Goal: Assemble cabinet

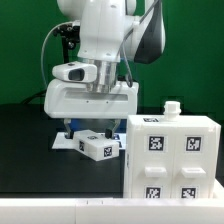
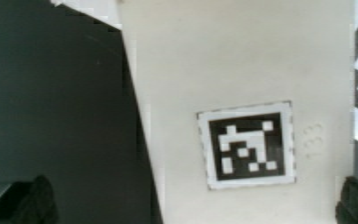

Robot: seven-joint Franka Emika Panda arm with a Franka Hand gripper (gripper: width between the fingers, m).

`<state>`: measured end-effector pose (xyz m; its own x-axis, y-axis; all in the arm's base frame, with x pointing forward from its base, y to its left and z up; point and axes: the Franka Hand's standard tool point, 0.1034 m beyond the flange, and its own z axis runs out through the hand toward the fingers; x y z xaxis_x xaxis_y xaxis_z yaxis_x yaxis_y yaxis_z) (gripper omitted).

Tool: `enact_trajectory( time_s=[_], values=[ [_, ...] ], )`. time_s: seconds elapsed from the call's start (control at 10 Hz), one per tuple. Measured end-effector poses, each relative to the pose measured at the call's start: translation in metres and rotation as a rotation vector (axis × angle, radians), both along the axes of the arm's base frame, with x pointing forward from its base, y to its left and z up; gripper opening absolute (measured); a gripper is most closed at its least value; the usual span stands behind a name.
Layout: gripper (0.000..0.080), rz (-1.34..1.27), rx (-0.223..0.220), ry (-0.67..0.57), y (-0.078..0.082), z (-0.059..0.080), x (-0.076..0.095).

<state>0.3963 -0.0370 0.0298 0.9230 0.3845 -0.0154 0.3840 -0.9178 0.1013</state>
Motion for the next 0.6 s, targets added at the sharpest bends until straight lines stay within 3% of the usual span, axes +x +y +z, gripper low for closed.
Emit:
enact_trajectory(
  time_s=[0.2, 0.6],
  values=[
    [0.0797, -0.019, 0.012, 0.023, -0.002, -0.001, -0.002],
    [0.0797, -0.04, 0.043, 0.062, 0.014, 0.004, -0.001]
  ],
)
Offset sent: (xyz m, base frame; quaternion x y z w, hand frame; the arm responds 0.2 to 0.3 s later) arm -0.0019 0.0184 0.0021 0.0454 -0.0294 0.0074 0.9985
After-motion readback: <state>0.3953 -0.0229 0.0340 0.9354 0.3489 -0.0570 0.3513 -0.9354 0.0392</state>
